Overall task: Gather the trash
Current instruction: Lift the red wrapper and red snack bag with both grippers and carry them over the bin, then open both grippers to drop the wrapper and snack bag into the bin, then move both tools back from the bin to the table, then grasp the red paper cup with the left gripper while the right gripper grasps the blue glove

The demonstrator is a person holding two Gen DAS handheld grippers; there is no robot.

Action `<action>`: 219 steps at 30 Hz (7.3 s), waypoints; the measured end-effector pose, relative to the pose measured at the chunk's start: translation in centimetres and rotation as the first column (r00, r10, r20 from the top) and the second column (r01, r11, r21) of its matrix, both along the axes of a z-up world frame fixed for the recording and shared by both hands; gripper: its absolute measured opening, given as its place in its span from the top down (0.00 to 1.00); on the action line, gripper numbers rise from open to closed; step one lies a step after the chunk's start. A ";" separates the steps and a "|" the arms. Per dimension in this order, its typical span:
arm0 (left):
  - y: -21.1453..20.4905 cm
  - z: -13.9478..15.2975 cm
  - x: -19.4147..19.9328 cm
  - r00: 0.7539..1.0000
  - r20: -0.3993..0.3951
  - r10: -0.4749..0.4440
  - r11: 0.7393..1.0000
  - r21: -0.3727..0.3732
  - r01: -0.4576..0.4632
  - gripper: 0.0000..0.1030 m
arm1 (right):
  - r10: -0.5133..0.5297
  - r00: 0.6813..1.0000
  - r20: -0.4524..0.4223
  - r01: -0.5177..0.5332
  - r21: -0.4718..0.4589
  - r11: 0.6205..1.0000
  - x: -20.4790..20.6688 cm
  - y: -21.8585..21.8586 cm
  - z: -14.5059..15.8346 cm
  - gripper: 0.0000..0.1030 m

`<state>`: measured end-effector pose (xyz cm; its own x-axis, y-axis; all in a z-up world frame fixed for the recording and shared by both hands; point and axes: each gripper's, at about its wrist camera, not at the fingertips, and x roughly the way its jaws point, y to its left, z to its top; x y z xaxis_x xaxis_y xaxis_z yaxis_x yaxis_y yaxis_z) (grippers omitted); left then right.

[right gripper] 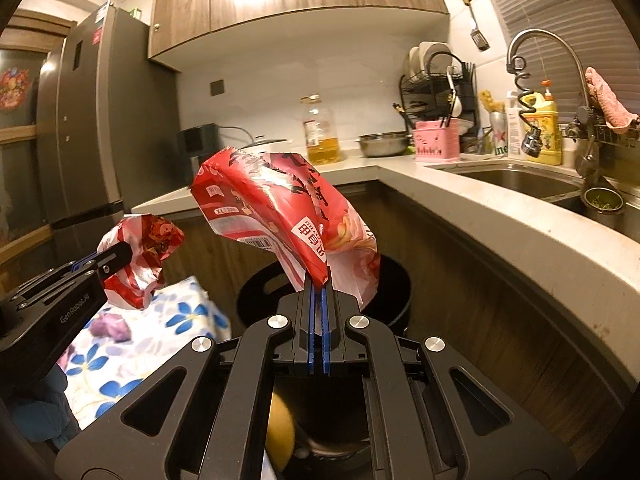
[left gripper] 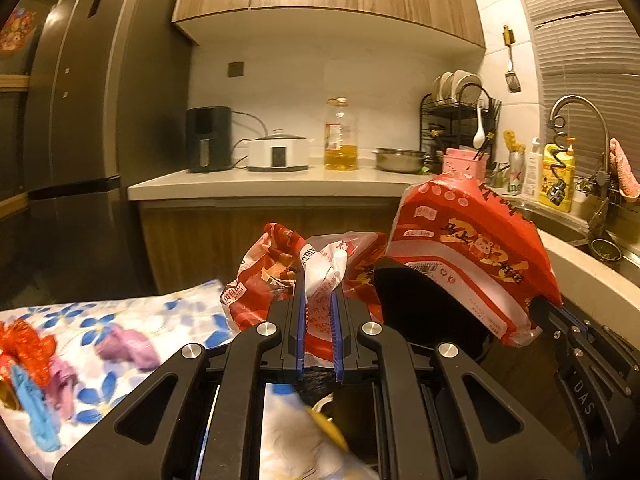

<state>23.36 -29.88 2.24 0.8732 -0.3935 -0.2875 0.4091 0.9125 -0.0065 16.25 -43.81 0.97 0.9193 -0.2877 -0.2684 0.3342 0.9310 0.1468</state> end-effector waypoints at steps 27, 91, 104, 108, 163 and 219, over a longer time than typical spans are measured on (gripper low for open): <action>-6.8 -2.1 5.6 0.993 -0.057 -0.100 0.995 0.000 0.100 0.90 | -0.063 0.997 -0.040 0.065 0.036 0.997 4.8 -4.6 -1.8 0.97; 2.6 -3.9 0.4 0.998 -0.048 0.047 0.998 0.051 -0.045 0.06 | -0.038 0.991 -0.126 0.043 0.036 0.998 1.8 -0.6 -3.2 0.35; 7.8 -3.8 -2.8 0.991 -0.068 0.119 0.993 0.022 -0.118 0.06 | 0.001 0.994 -0.114 0.000 0.011 1.000 -0.8 3.9 -2.2 0.35; 9.6 -3.8 -3.7 0.987 -0.068 0.147 0.989 0.014 -0.146 0.06 | 0.020 0.994 -0.106 -0.020 0.005 1.000 -1.6 5.4 -1.9 0.35; 39.9 -5.3 -2.5 0.717 -0.079 0.693 0.719 0.005 -0.695 0.06 | 0.460 0.871 -0.174 -0.476 -0.061 0.877 3.2 29.8 -5.6 0.35; 44.7 -5.3 -2.9 0.743 -0.203 0.638 0.749 -0.063 -0.660 0.51 | 0.655 0.660 -0.368 -0.701 0.012 0.713 11.5 43.0 -10.1 0.78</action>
